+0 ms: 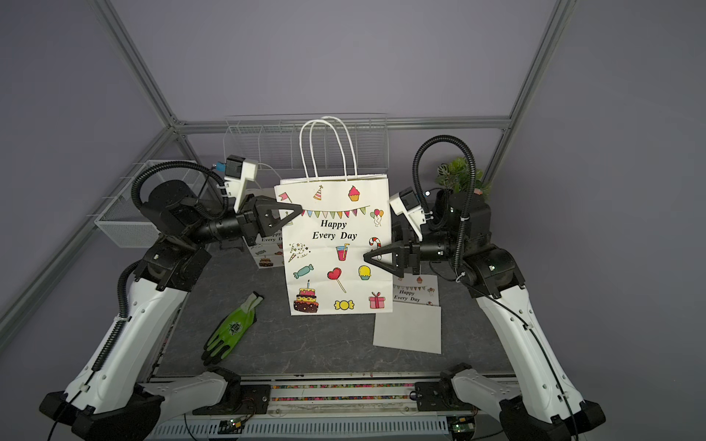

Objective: Put away the paper bag
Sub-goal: Press the paper bag.

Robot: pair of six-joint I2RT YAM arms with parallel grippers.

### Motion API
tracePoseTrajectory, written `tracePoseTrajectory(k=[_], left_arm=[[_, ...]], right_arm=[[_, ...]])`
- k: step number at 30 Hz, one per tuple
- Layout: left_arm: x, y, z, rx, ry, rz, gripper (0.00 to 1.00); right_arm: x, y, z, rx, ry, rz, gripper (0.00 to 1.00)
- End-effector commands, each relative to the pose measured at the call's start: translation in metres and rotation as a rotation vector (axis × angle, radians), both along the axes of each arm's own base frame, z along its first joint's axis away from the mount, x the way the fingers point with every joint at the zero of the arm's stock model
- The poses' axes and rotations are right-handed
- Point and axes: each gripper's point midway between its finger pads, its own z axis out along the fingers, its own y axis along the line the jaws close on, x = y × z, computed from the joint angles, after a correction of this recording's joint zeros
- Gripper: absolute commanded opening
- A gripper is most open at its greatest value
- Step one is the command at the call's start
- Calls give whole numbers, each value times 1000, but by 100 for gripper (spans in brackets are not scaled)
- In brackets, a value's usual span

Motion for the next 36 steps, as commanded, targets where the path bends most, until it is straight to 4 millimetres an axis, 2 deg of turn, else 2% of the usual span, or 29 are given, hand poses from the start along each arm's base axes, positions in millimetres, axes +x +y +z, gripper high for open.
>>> tracePoseTrajectory(k=[1, 6, 13, 19, 21, 23, 24, 26, 29, 36], left_arm=[[-1, 5, 15, -35, -39, 25, 0], [-1, 5, 15, -37, -39, 20, 0], [-1, 6, 14, -35, -40, 23, 0], [-2, 10, 11, -34, -36, 32, 0], [-2, 12, 9, -31, -33, 36, 10], [-3, 12, 6, -25, -28, 34, 26], [-3, 12, 5, -24, -26, 34, 36], [-6, 12, 2, -19, -21, 21, 70], [-10, 13, -4, -10, -8, 11, 100], [-22, 15, -23, -18, 51, -19, 100]], right_arm=[[-5, 1, -6, -4, 17, 15, 64], [-5, 2, -6, 15, 27, 26, 49], [-7, 0, -3, 18, 16, 14, 23], [-6, -1, 1, 19, 11, -11, 10], [-5, -2, 2, 20, 10, -17, 7], [-5, -3, 3, 23, 13, -25, 7], [-5, -4, 4, 25, 14, -26, 7], [-5, -4, 7, 37, 15, -20, 7], [-9, -5, 14, 57, 9, 0, 7], [-7, -7, 31, 99, -1, 53, 7]])
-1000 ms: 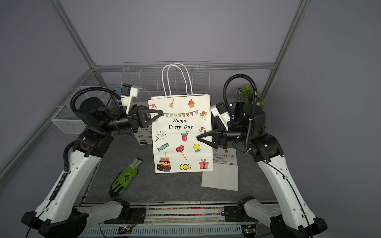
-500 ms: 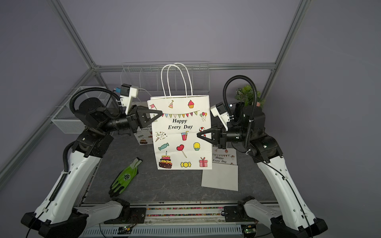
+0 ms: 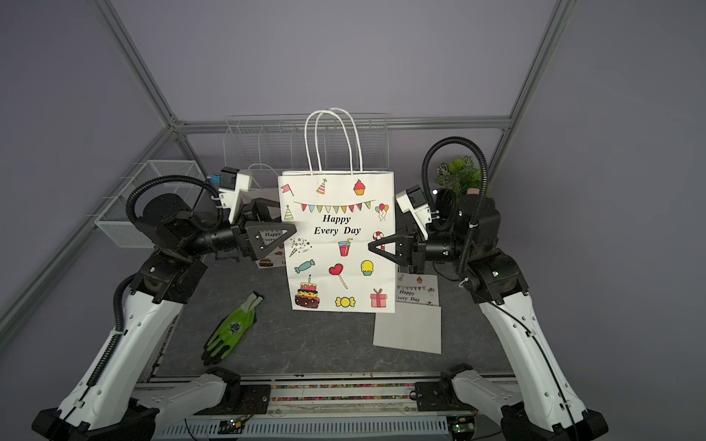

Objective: Put away the paper bag
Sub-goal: Press the paper bag.

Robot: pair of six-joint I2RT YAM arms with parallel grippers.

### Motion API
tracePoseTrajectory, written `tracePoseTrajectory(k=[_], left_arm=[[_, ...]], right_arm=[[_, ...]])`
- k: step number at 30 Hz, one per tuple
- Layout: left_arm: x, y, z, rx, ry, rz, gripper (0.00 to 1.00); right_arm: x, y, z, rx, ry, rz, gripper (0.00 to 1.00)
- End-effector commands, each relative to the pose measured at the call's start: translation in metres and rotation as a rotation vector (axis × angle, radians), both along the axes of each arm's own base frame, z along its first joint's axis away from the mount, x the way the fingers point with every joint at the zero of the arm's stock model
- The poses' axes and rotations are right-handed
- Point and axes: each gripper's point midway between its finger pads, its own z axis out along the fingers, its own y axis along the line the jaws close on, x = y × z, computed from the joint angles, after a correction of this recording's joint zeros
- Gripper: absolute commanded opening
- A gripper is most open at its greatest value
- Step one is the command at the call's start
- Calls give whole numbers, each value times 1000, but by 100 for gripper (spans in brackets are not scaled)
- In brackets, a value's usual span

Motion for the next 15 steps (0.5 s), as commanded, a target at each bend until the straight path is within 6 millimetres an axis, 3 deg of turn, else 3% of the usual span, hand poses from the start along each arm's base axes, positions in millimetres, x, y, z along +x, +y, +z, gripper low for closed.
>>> tracePoseTrajectory(k=[1, 9, 12, 15], left_arm=[[-13, 4, -3, -19, 14, -27, 100], [-33, 18, -5, 11, -56, 38, 100], [-26, 20, -14, 8, -82, 84, 100], [-2, 22, -20, 35, -109, 186, 100]], right_arm=[[-7, -1, 21, 49, -37, 74, 7], [-5, 1, 58, 76, -86, 252, 7], [16, 3, 67, 58, -60, 315, 7], [43, 6, 63, 50, -24, 341, 7]])
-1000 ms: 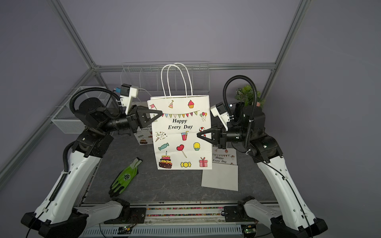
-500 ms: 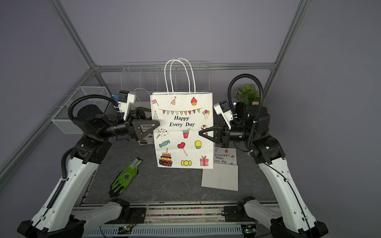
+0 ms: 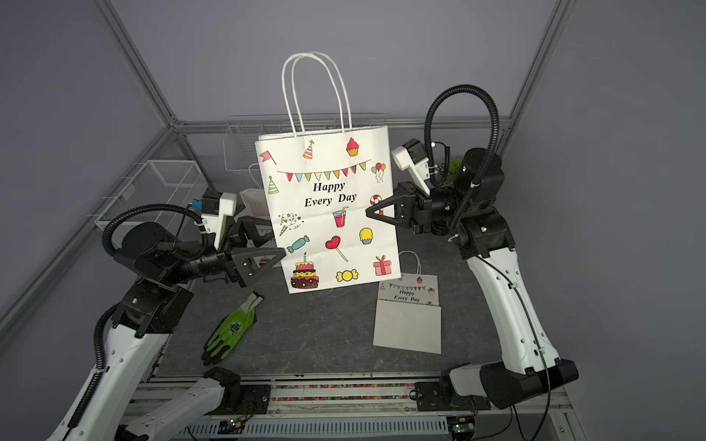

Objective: Put away the paper bag
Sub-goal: Press the paper bag.

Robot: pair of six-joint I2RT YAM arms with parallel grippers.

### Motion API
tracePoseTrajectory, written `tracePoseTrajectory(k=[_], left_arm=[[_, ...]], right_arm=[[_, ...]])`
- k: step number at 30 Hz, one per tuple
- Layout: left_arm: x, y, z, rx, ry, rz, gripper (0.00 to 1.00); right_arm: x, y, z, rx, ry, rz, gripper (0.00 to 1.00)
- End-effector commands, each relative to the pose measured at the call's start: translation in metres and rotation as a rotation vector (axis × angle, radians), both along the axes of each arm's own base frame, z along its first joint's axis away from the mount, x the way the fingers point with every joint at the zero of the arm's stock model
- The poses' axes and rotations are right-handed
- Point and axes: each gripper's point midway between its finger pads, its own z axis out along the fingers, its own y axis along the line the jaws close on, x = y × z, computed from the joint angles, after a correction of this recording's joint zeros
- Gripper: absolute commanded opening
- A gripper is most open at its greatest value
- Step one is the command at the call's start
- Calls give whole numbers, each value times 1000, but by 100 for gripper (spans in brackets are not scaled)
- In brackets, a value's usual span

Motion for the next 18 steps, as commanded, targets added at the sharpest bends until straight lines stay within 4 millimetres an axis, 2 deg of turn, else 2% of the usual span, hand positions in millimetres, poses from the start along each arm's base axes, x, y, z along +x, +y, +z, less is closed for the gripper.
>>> tracePoseTrajectory(k=[1, 5, 7, 9, 13, 18], left_arm=[[36, 3, -11, 36, -22, 131, 100], [59, 8, 10, 8, -57, 120, 100], [67, 12, 14, -8, -75, 114, 100], [76, 16, 10, -15, -68, 100, 100], [91, 30, -13, 9, -24, 112, 100], [92, 35, -14, -11, -19, 104, 98]], right_arm=[[17, 0, -14, -31, 61, 96, 7], [45, 5, -35, -48, 133, 120, 7], [50, 5, -40, -50, 143, 127, 7], [53, 4, -40, -46, 133, 123, 7], [55, 3, -37, -43, 117, 117, 7], [57, 5, -35, -45, 118, 120, 7]])
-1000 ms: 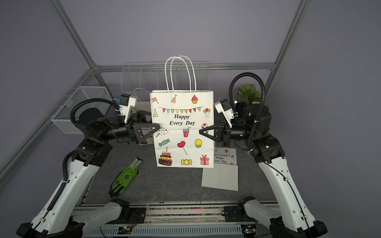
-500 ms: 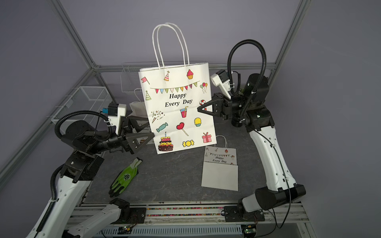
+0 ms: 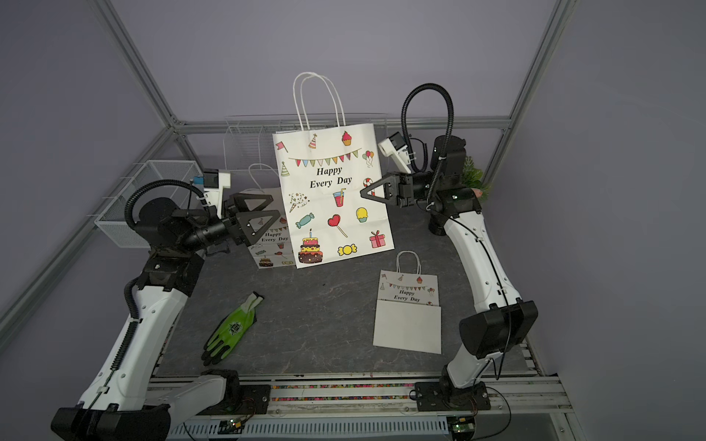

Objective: Put away the paper bag
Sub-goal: Press the paper bag.

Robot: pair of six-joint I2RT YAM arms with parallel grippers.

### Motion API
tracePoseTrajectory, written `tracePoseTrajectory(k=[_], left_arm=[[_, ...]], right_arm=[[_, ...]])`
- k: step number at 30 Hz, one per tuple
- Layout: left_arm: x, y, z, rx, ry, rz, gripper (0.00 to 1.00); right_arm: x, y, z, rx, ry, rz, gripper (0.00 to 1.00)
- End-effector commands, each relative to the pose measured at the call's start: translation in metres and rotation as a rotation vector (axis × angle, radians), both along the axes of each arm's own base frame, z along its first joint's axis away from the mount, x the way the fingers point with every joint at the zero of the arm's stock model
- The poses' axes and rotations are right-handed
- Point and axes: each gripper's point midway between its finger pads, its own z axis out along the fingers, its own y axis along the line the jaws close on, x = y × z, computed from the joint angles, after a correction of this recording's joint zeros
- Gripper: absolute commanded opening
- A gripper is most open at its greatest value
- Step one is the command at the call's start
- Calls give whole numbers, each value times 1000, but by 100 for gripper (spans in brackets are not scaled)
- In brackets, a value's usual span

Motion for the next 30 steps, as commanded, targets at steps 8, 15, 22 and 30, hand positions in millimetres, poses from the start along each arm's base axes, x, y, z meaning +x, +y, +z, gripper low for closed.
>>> tracePoseTrajectory(k=[8, 15, 22, 30], left_arm=[[-18, -9, 11, -57, -24, -121, 74], [-25, -29, -1, -16, -4, -192, 67], [-26, -37, -5, -12, 7, -223, 46], [-28, -38, -5, -13, 8, -223, 11]], right_arm=[[-45, 0, 17, 20, -74, 130, 7], [-48, 8, 20, 16, -63, 142, 7], [-43, 10, 19, 12, -49, 125, 7], [-39, 12, 23, 9, -32, 84, 7]])
